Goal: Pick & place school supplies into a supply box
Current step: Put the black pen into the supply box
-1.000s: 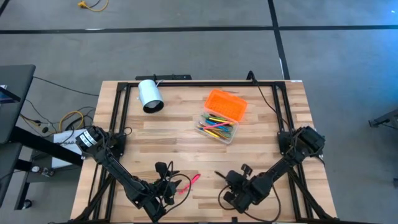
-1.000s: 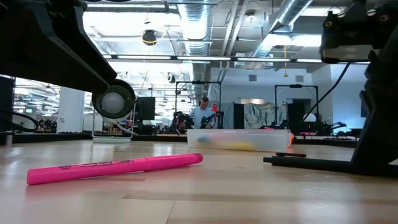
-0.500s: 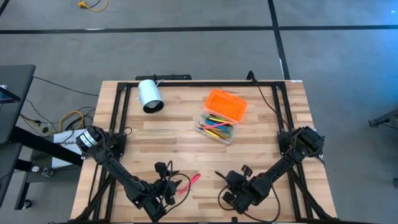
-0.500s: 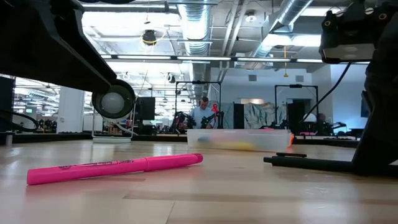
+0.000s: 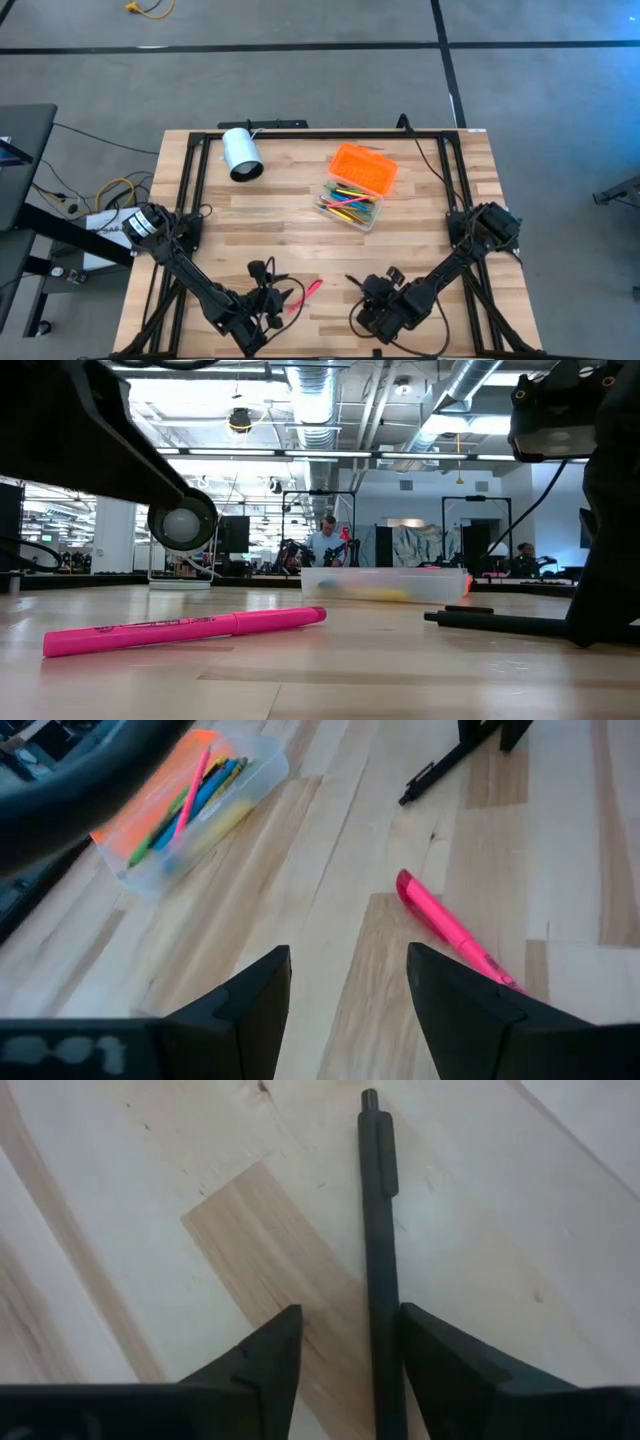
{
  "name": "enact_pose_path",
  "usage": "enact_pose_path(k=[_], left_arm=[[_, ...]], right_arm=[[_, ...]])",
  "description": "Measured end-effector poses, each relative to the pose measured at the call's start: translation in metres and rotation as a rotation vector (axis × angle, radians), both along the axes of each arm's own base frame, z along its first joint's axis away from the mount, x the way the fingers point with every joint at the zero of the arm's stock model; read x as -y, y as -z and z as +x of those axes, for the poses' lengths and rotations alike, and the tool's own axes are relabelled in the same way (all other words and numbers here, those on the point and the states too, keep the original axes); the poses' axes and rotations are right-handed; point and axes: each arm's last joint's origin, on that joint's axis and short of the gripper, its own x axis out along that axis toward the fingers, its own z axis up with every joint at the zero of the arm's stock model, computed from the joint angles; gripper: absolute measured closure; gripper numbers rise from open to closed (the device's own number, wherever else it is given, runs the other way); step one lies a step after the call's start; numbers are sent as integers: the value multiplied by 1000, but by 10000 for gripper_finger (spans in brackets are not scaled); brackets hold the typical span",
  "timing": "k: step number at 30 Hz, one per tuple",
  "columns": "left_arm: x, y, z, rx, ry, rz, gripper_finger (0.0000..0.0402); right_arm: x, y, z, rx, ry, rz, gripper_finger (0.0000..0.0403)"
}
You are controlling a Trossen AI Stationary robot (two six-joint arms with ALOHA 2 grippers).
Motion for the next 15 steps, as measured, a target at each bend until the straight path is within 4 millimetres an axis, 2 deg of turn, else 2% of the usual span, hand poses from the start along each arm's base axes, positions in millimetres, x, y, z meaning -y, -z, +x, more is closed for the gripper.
enact_pose_path(k=[5, 15], left_arm=[[-5, 16, -6, 36, -3, -43, 209], [-10, 41, -27, 109, 27, -90, 209]], right_arm=[[10, 0, 7, -37, 29, 21, 243], [27, 1, 17, -99, 34, 34, 285]])
